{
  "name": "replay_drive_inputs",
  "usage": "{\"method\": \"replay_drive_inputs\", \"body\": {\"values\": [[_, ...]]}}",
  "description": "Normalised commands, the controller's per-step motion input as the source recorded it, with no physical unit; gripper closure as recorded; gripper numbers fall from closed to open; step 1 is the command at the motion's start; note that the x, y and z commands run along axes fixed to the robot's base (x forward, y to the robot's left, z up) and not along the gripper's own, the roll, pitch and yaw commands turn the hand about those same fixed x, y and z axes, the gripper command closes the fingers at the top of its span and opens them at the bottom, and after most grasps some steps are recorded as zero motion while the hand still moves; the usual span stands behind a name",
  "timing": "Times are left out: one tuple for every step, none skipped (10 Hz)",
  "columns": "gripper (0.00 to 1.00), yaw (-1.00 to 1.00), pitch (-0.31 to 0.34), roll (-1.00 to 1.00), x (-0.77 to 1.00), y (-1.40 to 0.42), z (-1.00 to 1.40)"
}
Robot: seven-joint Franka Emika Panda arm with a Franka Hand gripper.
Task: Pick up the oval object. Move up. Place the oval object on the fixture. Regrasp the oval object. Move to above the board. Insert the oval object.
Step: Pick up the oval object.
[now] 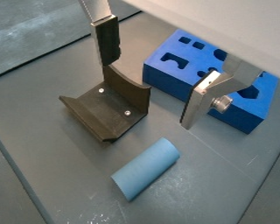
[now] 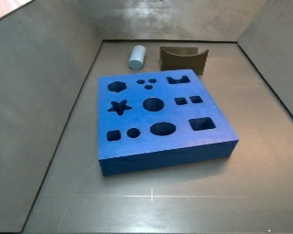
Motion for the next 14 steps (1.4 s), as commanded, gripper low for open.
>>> {"method": "replay_drive_inputs", "body": {"values": [[0.0, 0.04, -0.084, 0.0, -0.06, -0.01, -0.06], [0.0, 0.0, 0.01, 0.0, 0.0, 0.0, 0.0], [0.0, 0.0, -0.146, 0.01, 0.0, -0.07, -0.51], [0.0, -0.05, 0.003, 0.15, 0.52, -0.13, -0.96], [0.0, -0.01, 0.0, 0.06, 0.21, 0.0, -1.0], [0.0, 0.0, -0.006, 0.03, 0.1, 0.0, -1.0], [0.0, 0.0, -0.093, 0.0, 0.11, 0.07, -0.93], [0.0, 0.0, -0.037, 0.0, 0.0, 0.0, -0.03], [0.0, 0.0, 0.0, 0.0, 0.0, 0.0, -0.14], [0.0, 0.0, -0.074, 0.02, -0.08, 0.01, -0.79], [0.0, 0.0, -0.076, 0.1, -0.04, 0.0, -1.0], [0.0, 0.0, -0.129, 0.06, 0.0, -0.05, -0.75], [0.0, 0.0, -0.007, 0.0, 0.0, 0.0, 0.0], [0.0, 0.0, 0.004, 0.01, 0.0, 0.0, -0.14]]}}
